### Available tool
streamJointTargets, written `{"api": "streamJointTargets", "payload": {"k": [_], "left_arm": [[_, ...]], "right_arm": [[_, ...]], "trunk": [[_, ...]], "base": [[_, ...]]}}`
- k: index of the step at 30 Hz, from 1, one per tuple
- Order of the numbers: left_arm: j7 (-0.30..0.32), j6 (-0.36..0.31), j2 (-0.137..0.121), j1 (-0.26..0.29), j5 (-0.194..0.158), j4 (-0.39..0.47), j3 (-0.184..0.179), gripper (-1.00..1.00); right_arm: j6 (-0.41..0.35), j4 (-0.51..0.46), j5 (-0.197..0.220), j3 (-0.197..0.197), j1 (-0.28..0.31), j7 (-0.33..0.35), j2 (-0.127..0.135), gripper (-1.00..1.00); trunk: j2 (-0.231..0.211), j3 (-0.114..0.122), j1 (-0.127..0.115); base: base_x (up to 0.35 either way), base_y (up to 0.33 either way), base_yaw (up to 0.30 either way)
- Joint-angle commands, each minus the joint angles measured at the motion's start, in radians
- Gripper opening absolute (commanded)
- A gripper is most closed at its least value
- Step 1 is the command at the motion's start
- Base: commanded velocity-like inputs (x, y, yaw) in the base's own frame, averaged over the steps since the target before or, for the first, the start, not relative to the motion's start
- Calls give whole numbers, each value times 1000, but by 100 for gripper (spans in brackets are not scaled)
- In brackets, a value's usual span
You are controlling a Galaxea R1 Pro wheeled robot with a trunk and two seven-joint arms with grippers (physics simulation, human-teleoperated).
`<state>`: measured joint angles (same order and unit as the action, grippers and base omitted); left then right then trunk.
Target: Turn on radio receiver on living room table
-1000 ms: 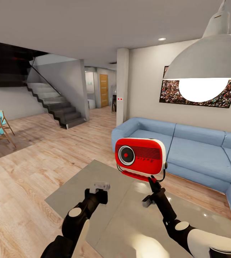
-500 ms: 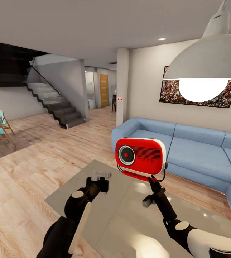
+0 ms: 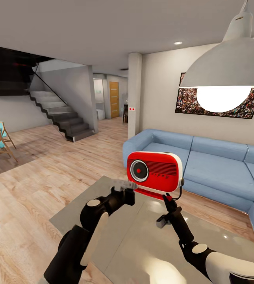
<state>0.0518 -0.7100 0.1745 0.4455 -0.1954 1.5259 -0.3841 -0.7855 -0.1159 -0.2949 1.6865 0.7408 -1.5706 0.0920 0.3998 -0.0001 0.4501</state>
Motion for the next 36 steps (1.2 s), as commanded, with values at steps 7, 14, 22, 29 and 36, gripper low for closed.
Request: {"api": "streamJointTargets", "payload": {"k": [7, 14, 22, 29, 36], "left_arm": [[6, 0, 0, 19, -31, 10, -81, -100], [-9, 0, 0, 54, -80, 15, -82, -100], [-88, 0, 0, 78, -83, 17, -16, -100], [-107, -1, 0, 95, -81, 24, 6, -100], [-127, -2, 0, 113, -82, 22, 34, -100]], "right_arm": [[0, -1, -1, -9, 0, 0, -4, -100], [0, 1, -1, -9, 0, 0, -3, -100], [0, 0, -1, -8, 0, 0, -3, -100], [0, -1, -2, -7, 0, 0, -3, -100], [0, -1, -3, -7, 0, 0, -4, -100]], "trunk": [[0, 0, 0], [0, 0, 0], [0, 0, 0], [0, 0, 0], [0, 0, 0]], "base": [[0, 0, 0], [0, 0, 0], [0, 0, 0], [0, 0, 0], [0, 0, 0]]}}
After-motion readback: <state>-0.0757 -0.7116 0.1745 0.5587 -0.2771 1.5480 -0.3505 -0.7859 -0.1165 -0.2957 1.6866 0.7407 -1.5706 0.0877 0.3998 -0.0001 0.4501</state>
